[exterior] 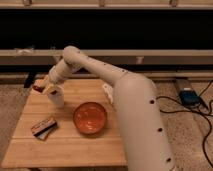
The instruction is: Place the pepper in the ceramic cup
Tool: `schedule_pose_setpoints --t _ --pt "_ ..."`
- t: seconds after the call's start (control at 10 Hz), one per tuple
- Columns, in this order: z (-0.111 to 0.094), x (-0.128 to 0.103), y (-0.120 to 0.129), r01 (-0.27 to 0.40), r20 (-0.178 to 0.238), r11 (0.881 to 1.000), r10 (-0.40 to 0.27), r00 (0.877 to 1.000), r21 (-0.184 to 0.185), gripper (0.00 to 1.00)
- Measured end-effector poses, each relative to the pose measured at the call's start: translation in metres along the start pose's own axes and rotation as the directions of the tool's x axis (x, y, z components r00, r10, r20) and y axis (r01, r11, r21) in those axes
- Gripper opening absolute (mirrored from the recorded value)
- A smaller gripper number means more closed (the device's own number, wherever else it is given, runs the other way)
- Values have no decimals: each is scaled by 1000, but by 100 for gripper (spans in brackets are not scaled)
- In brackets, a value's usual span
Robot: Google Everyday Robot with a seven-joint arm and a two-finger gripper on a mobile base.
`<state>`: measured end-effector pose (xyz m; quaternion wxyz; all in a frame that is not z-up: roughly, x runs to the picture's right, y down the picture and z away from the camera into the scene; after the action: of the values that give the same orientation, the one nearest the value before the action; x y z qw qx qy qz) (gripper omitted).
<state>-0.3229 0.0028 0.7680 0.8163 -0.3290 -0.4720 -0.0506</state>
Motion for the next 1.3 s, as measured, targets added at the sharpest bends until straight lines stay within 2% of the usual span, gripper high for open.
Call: schedule_pose_setpoints --t 0.4,0.5,1.3 --pt "5 11 3 -43 12 999 43 999 -1 75" --pt "5 14 3 -51 14 999 51 999 1 79" --pt "-3 20 -2 -73 15 997 72 997 31 80"
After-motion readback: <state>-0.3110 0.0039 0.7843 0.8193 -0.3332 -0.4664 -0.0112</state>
